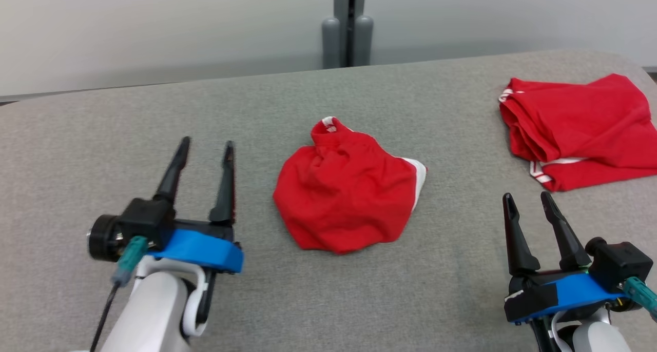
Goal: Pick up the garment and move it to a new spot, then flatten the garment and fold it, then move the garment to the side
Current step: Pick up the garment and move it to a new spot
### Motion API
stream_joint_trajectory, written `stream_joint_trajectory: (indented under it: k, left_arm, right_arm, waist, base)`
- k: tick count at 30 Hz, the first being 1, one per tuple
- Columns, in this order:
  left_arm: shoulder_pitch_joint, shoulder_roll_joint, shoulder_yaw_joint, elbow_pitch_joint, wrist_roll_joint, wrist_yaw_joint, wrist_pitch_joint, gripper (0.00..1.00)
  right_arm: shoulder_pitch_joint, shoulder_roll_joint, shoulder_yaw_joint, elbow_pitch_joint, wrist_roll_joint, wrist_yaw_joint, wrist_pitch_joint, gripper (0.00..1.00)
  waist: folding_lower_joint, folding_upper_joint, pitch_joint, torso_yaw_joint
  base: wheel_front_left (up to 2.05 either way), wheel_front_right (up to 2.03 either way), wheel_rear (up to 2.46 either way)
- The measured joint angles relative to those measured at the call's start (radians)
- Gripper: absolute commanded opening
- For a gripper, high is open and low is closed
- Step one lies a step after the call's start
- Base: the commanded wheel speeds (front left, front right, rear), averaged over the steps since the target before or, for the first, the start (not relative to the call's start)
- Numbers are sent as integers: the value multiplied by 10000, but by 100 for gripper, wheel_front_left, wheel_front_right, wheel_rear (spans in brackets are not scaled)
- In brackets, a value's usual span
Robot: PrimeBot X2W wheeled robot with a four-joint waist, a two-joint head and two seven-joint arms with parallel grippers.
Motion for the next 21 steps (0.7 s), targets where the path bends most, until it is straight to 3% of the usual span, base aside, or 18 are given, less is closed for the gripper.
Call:
stream_joint_trajectory:
  k: [8, 21]
  left_arm:
    - [1352, 159, 1271, -1156, 90, 384, -2, 100]
    - [3029, -163, 2096, -1315, 424, 359, 0, 100]
  right_arm:
    - [154, 4, -77, -88, -100, 0, 113, 100]
    - [699, 4, -318, -355, -268, 0, 420, 100]
  waist:
    - [0, 0, -373, 704]
    - [0, 0, -872, 1251]
  base:
    - [0, 0, 0]
    - [0, 0, 0]
